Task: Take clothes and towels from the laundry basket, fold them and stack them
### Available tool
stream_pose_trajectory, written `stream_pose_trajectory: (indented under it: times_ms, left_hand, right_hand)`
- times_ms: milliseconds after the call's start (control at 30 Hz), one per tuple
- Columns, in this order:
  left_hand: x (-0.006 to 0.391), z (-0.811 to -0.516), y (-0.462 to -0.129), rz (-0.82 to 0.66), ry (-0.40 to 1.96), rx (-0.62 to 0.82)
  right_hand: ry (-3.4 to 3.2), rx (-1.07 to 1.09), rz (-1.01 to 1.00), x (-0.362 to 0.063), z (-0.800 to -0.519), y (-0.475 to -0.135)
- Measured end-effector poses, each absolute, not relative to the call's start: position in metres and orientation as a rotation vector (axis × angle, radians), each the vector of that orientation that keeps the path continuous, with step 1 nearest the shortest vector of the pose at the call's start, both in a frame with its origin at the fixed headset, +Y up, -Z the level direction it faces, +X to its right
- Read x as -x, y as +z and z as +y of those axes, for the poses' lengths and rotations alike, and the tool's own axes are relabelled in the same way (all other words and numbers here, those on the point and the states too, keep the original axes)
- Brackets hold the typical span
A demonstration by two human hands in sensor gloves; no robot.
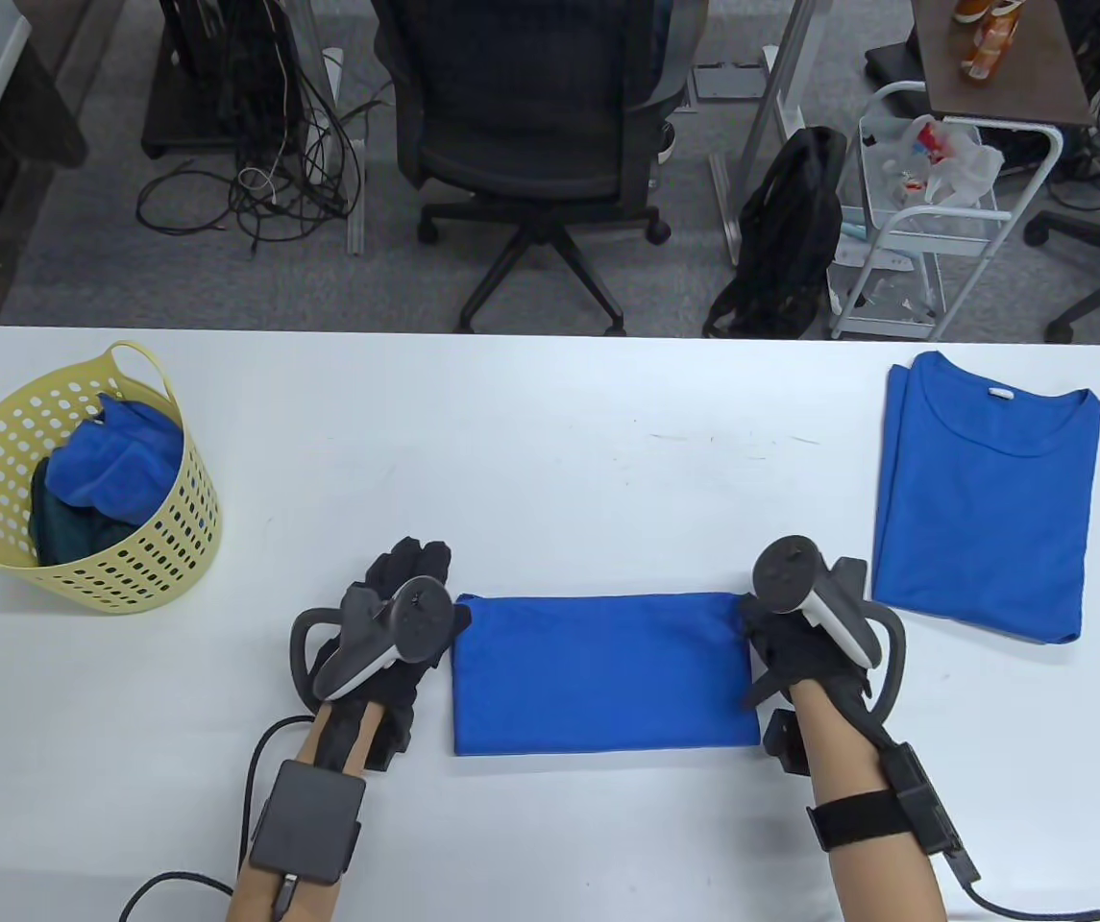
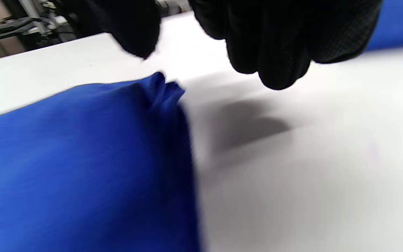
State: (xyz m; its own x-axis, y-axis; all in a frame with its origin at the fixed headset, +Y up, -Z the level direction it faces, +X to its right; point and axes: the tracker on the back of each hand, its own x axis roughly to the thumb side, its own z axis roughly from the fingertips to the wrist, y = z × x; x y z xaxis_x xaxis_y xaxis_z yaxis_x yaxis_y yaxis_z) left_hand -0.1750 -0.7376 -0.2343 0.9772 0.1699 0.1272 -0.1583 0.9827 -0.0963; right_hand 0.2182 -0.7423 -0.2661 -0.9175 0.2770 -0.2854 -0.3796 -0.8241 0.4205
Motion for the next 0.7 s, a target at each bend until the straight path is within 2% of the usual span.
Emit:
stream_pose_trajectory:
  times_ms: [100,167,233,300,367,467,500,600,700]
  left_hand:
    - [0.188,-0.729,-0.208,-0.137,0.235,0.038]
    - [0.193,-0.728,-0.193,-0.138,0.253,0.023]
    - [0.198,-0.731,-0.184,-0.133,0.264,0.009]
    - [0.201,-0.738,-0.179,-0.135,0.292,-0.002]
    - [0.205,-0.742,-0.177,-0.138,0.285,0.04]
    - [0.209,-0.746,-0.173,-0.137,0.3,0.039]
    - [0.21,-0.747,-0.172,-0.141,0.305,0.049]
    - [0.212,-0.745,-0.173,-0.139,0.322,0.045]
    - [0.214,-0.744,-0.173,-0.139,0.351,0.045]
  right_hand:
    - [2.766,0.362,0.76,-0.206,-0.757,-0.256]
    - [2.998,0.499,0.494,-0.197,-0.764,-0.25]
    - [2.784,0.598,0.461,-0.197,-0.768,-0.246]
    - [2.748,0.64,0.547,-0.199,-0.77,-0.249]
    - [2.639,0.652,0.537,-0.201,-0.776,-0.248]
    - [2.492,0.542,0.613,-0.206,-0.776,-0.246]
    - [2.402,0.426,0.611,-0.209,-0.77,-0.246]
    - [2.201,0.267,0.539,-0.223,-0.756,-0.242]
    - [2.06,0.196,0.53,-0.24,-0.756,-0.236]
